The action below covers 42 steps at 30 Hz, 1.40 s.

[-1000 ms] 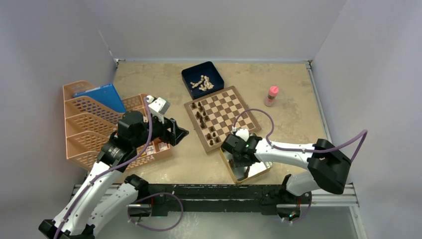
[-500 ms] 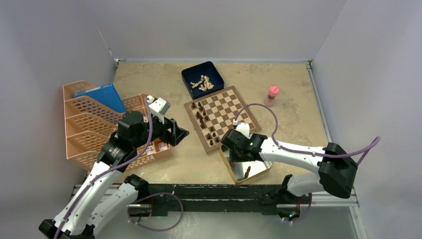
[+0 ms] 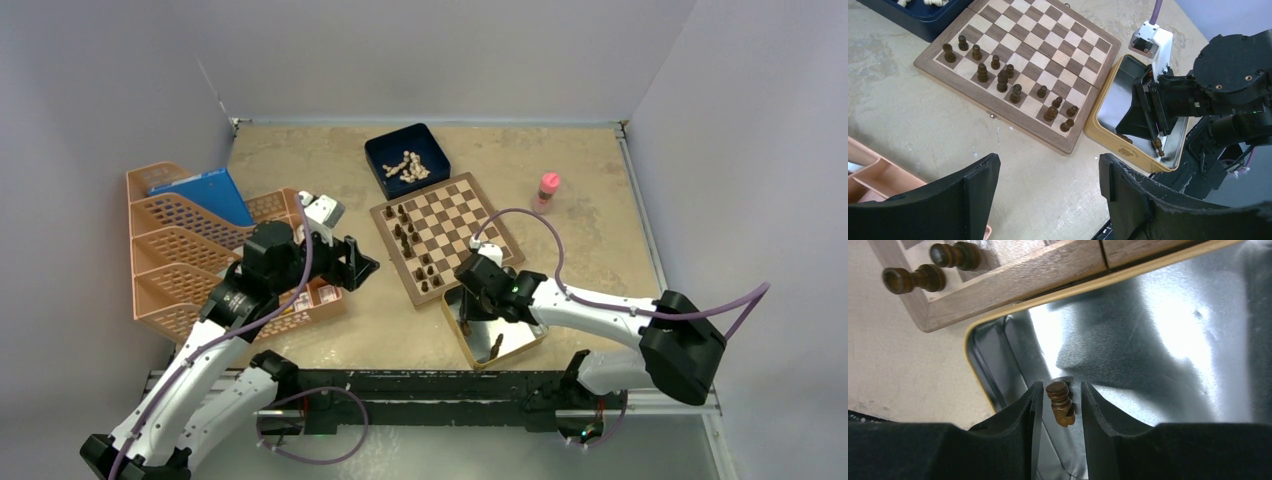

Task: Set up the chess pieces on the board
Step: Pick up the chess piece from the storage box.

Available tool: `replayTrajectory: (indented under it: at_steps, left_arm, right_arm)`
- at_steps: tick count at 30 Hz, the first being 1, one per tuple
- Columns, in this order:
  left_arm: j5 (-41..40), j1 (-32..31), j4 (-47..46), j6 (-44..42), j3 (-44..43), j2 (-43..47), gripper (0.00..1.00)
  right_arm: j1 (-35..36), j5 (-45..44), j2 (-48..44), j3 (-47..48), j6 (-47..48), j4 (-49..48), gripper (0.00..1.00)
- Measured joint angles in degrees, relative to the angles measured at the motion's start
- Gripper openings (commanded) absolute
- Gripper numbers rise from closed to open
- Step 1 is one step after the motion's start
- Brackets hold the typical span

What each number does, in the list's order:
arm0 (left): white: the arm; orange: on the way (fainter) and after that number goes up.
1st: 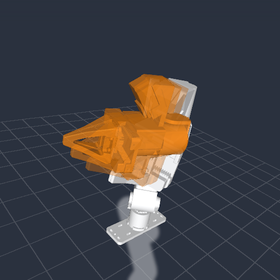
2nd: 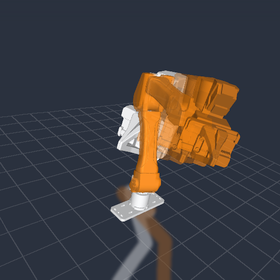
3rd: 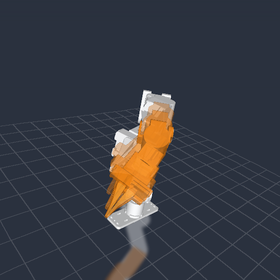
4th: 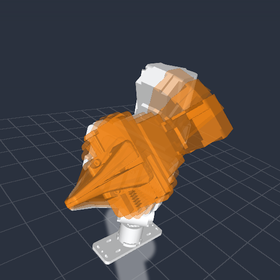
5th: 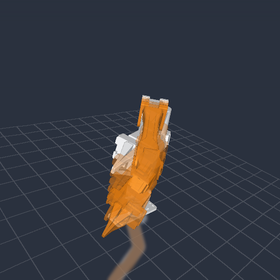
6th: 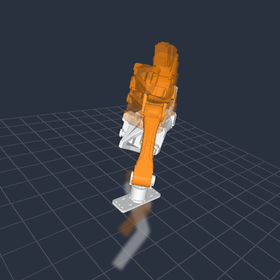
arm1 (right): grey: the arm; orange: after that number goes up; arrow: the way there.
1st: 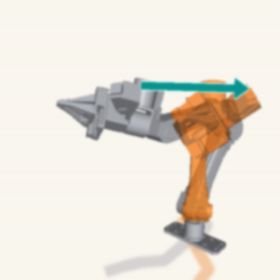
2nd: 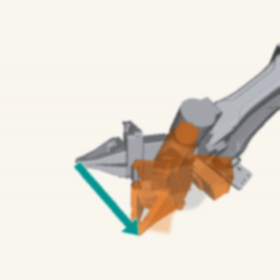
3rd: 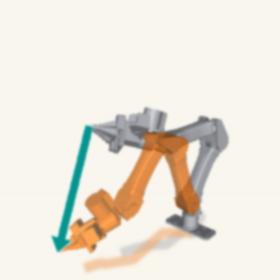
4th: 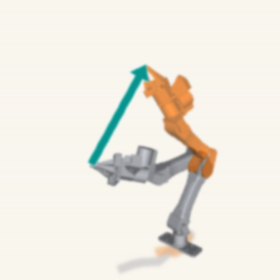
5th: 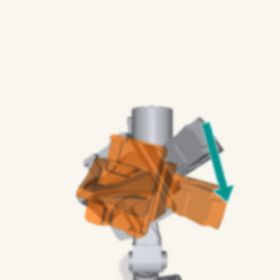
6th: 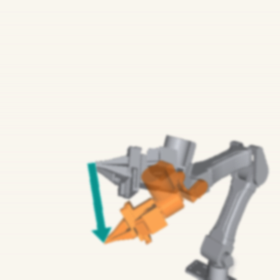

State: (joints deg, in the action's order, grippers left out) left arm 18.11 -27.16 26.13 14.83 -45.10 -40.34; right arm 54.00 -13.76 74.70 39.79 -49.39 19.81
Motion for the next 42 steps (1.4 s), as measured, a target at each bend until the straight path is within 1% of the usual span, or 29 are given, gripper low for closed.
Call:
replayTrajectory:
  at_steps: [8, 12, 17, 28, 34, 37, 42]
  left_arm:
    - [-2.99, 0.00, 0.02, 0.15, 0.00, -0.52, 0.72]
    - [-3.85, 0.00, 0.02, 0.13, 0.00, -0.79, 0.72]
    - [-4.02, 0.00, 0.04, 0.02, 0.00, -1.53, 0.72]
    - [-3.91, 0.00, 0.09, -0.48, 0.00, -1.68, 0.72]
    - [-3.93, 0.00, 0.09, -0.50, 0.00, -1.16, 0.72]
    - [-3.96, 0.00, 0.09, -0.66, 0.00, -1.09, 0.72]
    - [-3.98, 0.00, 0.11, -0.92, 0.00, -0.87, 0.71]
  right_arm:
    - [0.00, 0.79, 0.57, 0.00, 2.49, -1.42, 0.35]
    - [0.00, 0.66, 0.74, 0.07, 3.21, -1.01, 0.37]
    - [0.31, 0.42, 0.74, 0.48, 4.09, 0.59, 0.37]
    - [1.49, 1.81, 1.25, 0.70, 5.57, 0.94, 0.36]
    - [1.55, 1.75, 3.45, 0.70, 5.57, 0.90, 0.35]
    - [1.57, 1.60, 5.38, 0.70, 5.51, 0.92, 0.31]
    - [1.60, 0.59, 5.49, 1.07, 4.59, 1.22, 0.21]
